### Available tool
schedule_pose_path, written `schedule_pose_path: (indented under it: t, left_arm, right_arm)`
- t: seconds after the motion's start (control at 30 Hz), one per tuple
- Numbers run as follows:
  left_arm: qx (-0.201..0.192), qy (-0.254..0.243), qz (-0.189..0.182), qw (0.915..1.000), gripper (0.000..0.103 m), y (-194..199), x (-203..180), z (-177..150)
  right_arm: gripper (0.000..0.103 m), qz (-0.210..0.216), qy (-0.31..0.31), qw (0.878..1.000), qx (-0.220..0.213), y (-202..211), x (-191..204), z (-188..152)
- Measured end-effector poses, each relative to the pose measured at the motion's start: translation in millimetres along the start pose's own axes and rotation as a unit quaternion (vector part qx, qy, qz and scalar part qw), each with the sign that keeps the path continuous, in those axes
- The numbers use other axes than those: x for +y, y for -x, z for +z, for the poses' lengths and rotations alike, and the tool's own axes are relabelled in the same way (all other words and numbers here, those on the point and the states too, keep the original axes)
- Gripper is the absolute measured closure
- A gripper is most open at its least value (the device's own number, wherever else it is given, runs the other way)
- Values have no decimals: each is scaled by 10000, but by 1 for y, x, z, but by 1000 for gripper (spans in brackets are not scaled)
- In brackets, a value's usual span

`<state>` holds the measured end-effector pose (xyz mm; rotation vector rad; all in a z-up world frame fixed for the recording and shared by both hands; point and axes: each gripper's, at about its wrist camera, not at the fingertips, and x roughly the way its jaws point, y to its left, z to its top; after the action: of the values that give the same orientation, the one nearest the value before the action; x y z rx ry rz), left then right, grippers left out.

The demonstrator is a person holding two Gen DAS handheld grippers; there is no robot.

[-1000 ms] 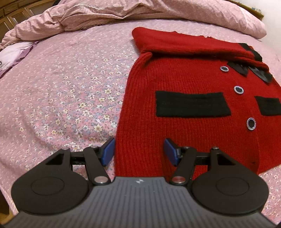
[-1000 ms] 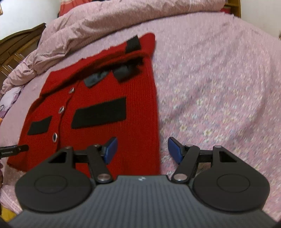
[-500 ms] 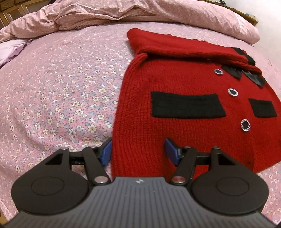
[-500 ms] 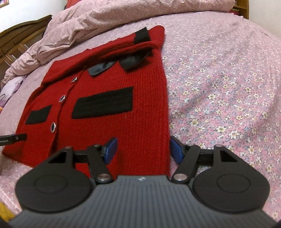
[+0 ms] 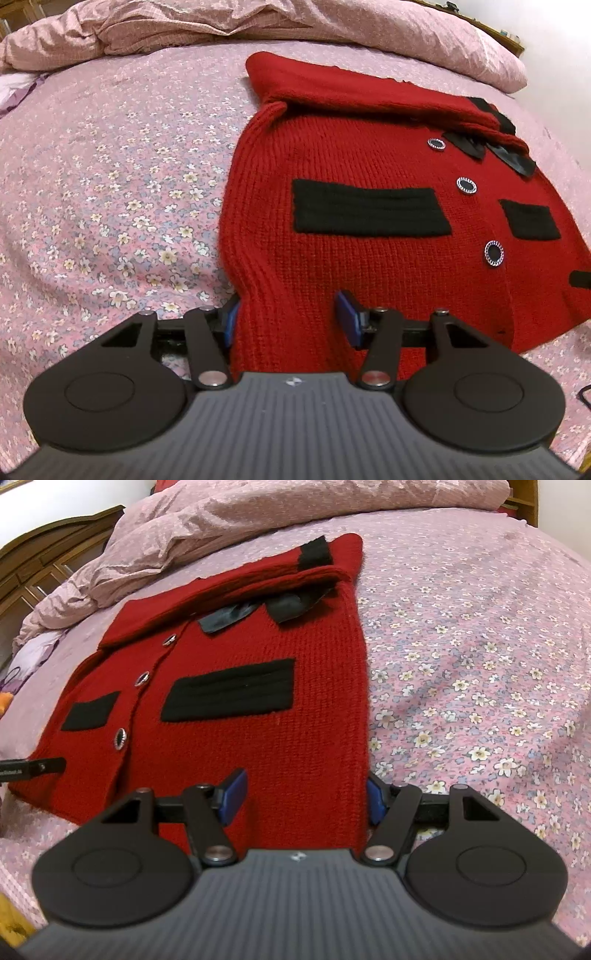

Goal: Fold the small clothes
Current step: 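Smooth the folded cardigan flat with both open grippers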

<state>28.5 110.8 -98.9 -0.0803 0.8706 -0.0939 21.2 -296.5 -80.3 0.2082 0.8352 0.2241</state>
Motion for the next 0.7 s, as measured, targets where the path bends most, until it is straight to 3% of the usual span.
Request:
schedule_pose_path:
  t: [0.4,0.7]
  left_arm:
    - [212,-133,145,9996,44,-5,-7,4]
    - [115,-105,86,9998,44,-5,-5,-1]
  right_arm:
    - [37,173,54,9998,15,-3,-1,1]
    - [37,342,173,9992,92,-7,2,0]
